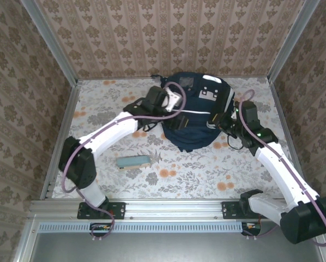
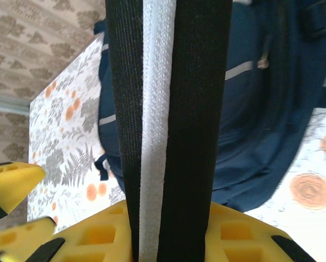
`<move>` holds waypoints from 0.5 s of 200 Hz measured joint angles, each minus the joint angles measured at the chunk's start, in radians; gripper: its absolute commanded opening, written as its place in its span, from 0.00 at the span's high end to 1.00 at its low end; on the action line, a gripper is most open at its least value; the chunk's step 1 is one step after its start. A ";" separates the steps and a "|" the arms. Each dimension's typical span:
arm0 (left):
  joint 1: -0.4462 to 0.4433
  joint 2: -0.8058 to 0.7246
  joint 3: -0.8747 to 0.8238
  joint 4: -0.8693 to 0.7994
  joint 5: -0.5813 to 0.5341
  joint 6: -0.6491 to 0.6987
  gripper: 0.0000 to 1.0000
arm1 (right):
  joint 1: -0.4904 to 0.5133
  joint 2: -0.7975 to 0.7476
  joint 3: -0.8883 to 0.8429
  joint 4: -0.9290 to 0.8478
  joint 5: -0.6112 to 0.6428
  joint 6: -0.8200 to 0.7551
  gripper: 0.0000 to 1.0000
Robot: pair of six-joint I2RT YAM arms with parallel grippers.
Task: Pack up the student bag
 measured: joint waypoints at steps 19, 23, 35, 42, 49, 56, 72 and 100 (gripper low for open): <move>-0.040 0.098 0.106 -0.050 -0.025 0.142 0.17 | -0.039 -0.027 -0.019 -0.027 -0.006 0.001 0.77; -0.043 0.117 0.127 -0.063 -0.026 0.166 0.18 | -0.045 -0.031 -0.024 -0.031 -0.008 0.002 0.77; -0.046 0.177 0.192 -0.095 -0.025 0.230 0.19 | -0.055 -0.038 -0.031 -0.045 -0.012 0.004 0.77; -0.045 0.211 0.230 -0.119 -0.023 0.267 0.20 | -0.060 -0.041 -0.035 -0.050 -0.015 0.005 0.78; -0.042 0.241 0.265 -0.143 -0.021 0.300 0.21 | -0.063 -0.043 -0.039 -0.051 -0.017 0.005 0.77; -0.040 0.268 0.296 -0.162 -0.015 0.328 0.23 | -0.067 -0.045 -0.042 -0.052 -0.021 0.005 0.77; -0.034 0.327 0.370 -0.211 0.005 0.389 0.26 | -0.069 -0.048 -0.046 -0.055 -0.029 0.007 0.78; -0.022 0.414 0.484 -0.302 0.080 0.473 0.26 | -0.072 -0.055 -0.047 -0.074 -0.032 0.008 0.77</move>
